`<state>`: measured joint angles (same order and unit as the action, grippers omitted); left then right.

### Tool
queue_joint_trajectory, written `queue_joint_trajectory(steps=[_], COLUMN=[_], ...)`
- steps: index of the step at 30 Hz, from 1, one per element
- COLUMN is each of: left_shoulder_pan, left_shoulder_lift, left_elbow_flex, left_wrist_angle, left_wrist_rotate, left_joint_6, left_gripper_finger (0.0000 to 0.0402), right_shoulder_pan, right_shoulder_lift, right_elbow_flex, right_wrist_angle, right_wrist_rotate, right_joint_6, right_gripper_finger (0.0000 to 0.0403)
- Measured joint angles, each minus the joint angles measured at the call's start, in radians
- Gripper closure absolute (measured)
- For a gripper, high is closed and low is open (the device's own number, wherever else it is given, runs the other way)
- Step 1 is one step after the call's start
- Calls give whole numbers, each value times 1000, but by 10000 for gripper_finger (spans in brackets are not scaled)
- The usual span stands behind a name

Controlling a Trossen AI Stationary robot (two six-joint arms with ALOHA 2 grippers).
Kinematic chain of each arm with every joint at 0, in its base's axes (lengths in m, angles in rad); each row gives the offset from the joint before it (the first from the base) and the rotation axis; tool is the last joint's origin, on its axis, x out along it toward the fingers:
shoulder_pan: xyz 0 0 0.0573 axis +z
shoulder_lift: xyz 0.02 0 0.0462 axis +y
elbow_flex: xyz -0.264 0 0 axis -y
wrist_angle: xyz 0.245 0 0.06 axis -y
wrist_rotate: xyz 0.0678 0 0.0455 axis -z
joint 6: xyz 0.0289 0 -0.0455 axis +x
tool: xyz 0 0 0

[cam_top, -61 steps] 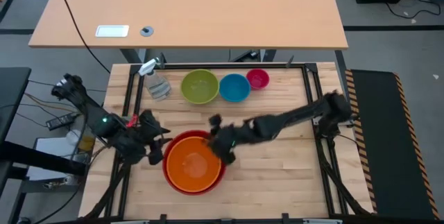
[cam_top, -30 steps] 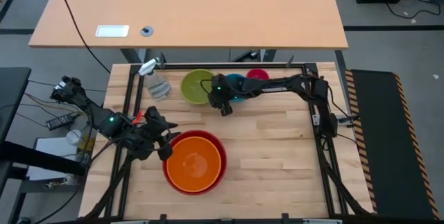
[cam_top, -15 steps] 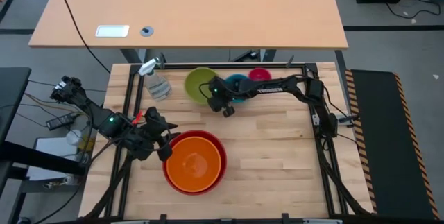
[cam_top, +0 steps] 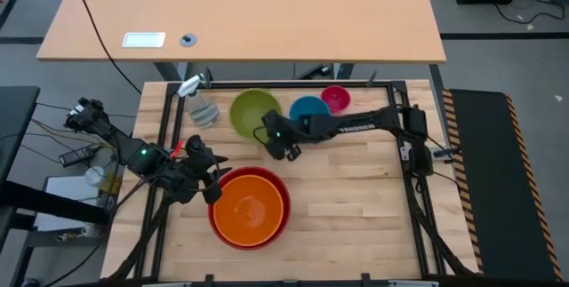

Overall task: Nest bowls inside each other
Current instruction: Stack the green bowl on top of the orange bowl

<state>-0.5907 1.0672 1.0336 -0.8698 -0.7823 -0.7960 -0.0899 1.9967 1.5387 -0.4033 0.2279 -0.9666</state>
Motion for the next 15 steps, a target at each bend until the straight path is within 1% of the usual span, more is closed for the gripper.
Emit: queue_joint_trajectory(steps=[6, 10, 13, 15], left_shoulder_pan=[7, 38, 57, 60], left_shoulder_lift=[-3, -18, -17, -16], left_elbow_flex=[2, 42, 73, 81], left_wrist_angle=[-1, 22, 70, 110], left_wrist_rotate=[-14, -28, -29, -27], left_joint_6=[52, 122, 219, 276], left_gripper_finger=[257, 257, 257, 257], right_shoulder_pan=[131, 209, 255, 280], right_shoulder_lift=[-65, -93, -108, -116], right_elbow_flex=[0, 0, 0, 0], right_wrist_angle=[-59, -68, -74, -82], right_wrist_rotate=[-12, -16, -58, -128], right_joint_6=[39, 48, 61, 76], right_gripper_finger=[373, 369, 367, 367])
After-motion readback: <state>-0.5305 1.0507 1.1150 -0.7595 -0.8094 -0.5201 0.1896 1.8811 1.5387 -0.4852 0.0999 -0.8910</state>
